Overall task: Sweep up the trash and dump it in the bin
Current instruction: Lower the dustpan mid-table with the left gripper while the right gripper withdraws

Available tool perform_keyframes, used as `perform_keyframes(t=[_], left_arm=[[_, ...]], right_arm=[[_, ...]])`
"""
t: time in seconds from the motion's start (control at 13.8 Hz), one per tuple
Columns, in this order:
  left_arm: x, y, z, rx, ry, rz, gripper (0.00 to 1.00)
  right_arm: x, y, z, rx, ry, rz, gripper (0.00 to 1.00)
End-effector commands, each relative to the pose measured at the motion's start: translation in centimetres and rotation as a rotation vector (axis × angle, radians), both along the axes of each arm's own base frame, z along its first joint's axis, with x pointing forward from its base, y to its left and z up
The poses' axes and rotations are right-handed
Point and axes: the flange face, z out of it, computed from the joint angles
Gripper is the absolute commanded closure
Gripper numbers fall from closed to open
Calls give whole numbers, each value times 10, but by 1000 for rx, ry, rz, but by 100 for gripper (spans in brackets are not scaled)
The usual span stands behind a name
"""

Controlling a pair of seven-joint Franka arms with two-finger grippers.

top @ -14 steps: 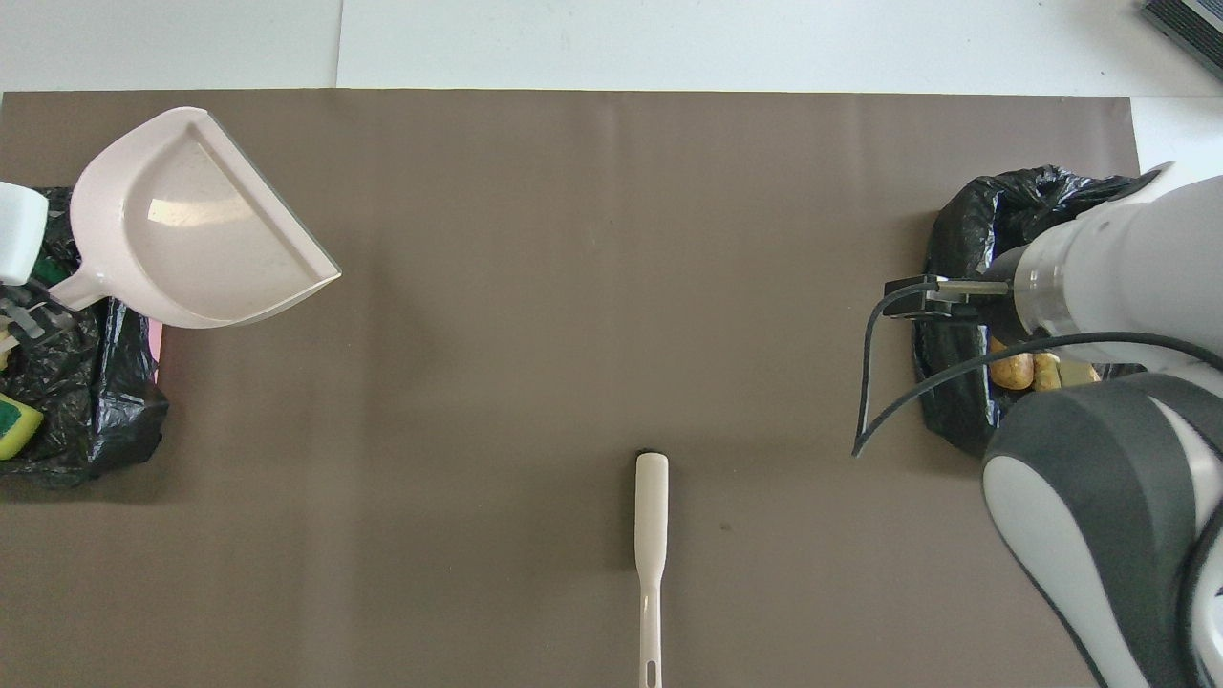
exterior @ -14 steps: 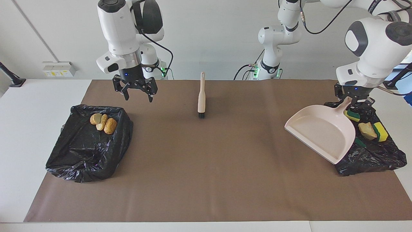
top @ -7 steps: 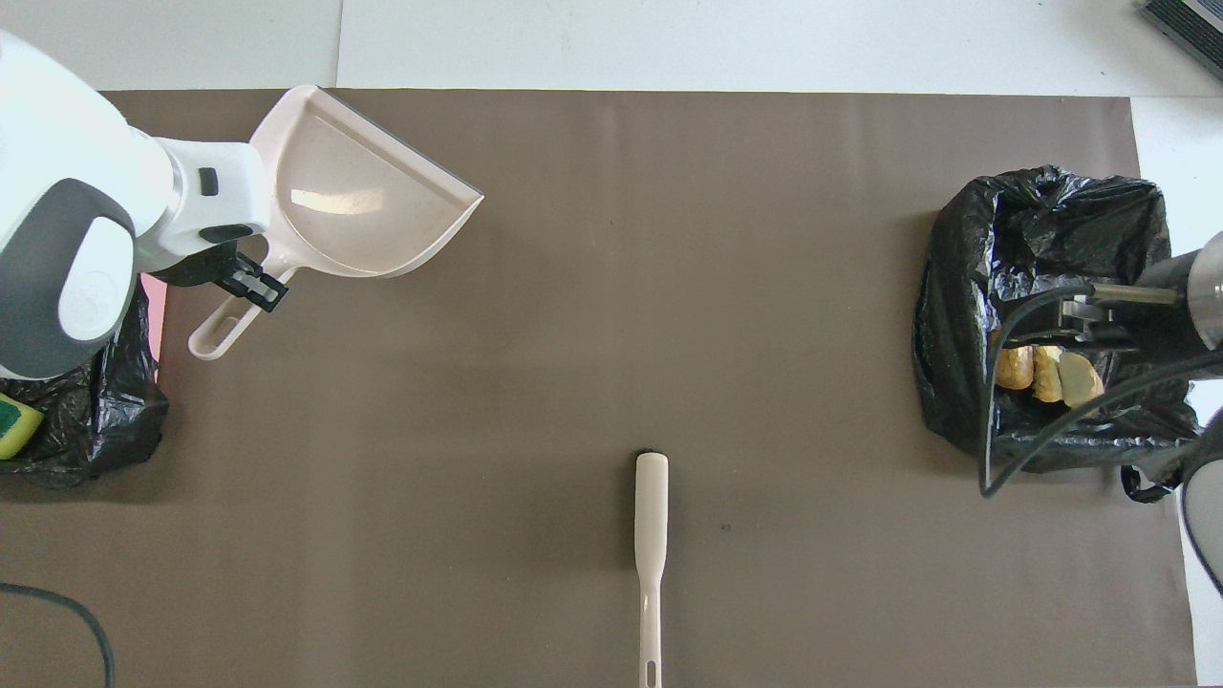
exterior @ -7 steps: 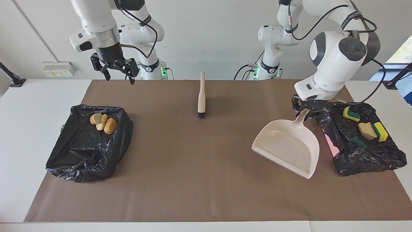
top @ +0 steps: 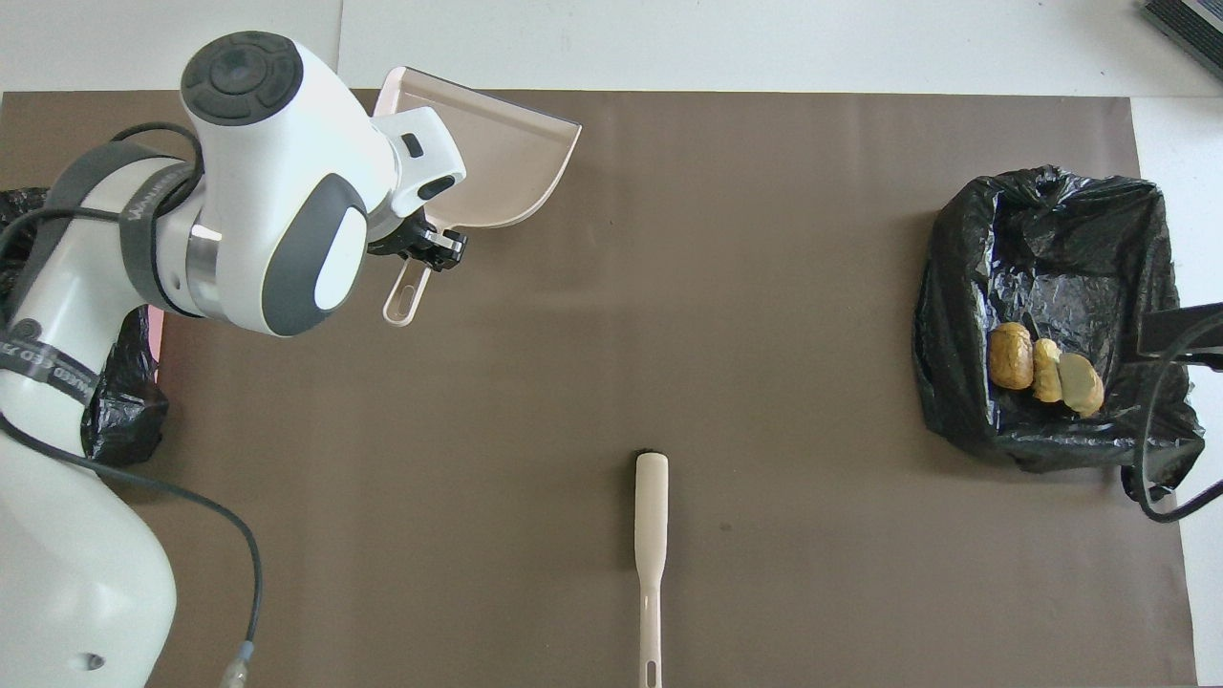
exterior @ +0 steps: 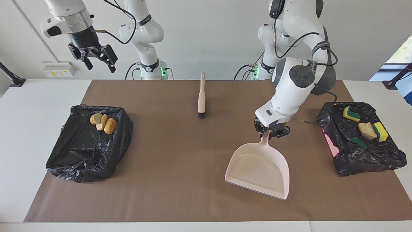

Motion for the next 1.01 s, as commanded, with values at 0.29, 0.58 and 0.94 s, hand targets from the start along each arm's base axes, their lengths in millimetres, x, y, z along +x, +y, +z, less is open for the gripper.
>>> perform_keyframes(t=[0.29, 0.58, 0.94], left_arm=[[-11, -115, -39, -50, -32, 107, 100], [-22, -180, -79, -69, -38, 189, 100], [-39, -198, -94, -113, 40, 212, 100]], right_arm=[[-6, -18, 4, 13, -11, 51, 0], [-4, -16, 5, 11, -19, 60, 0], [-4, 0, 5, 16, -14, 82, 0]])
